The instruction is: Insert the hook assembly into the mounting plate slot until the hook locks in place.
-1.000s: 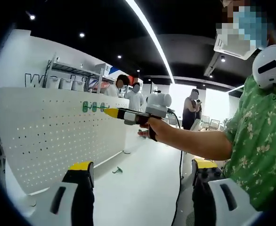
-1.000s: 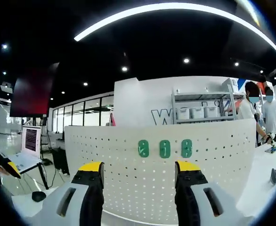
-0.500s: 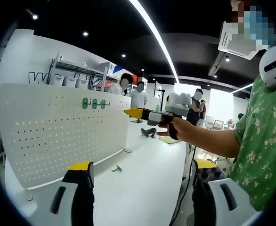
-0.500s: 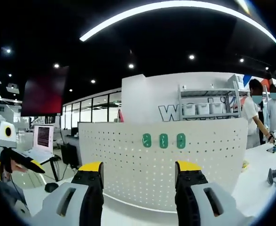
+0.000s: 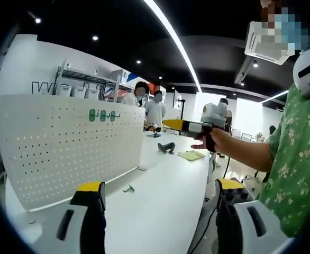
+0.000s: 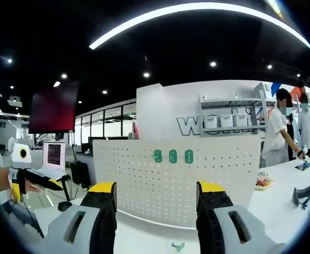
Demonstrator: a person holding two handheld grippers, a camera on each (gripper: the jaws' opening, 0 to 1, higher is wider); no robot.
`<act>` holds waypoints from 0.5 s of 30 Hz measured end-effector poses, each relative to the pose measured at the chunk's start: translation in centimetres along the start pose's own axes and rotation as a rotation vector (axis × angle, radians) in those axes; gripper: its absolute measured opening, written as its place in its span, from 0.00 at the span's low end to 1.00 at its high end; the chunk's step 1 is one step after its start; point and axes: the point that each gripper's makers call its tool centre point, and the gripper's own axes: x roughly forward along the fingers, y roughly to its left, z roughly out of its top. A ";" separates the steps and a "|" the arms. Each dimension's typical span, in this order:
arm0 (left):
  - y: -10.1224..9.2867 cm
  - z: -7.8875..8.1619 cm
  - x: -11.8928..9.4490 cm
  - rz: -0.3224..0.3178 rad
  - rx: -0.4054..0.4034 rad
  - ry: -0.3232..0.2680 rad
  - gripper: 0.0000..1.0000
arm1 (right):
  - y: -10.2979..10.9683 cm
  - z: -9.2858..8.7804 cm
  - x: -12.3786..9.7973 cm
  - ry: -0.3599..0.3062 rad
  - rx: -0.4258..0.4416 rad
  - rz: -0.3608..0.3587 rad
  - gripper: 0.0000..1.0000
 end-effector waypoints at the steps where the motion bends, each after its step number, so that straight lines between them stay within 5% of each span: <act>1: -0.1 0.0 0.0 0.001 0.001 0.001 0.88 | -0.1 -0.3 -0.6 0.006 0.002 -0.002 0.61; 15: -0.6 -0.6 0.0 0.033 -0.001 0.010 0.88 | -0.3 -4.2 -6.2 0.077 0.029 -0.031 0.61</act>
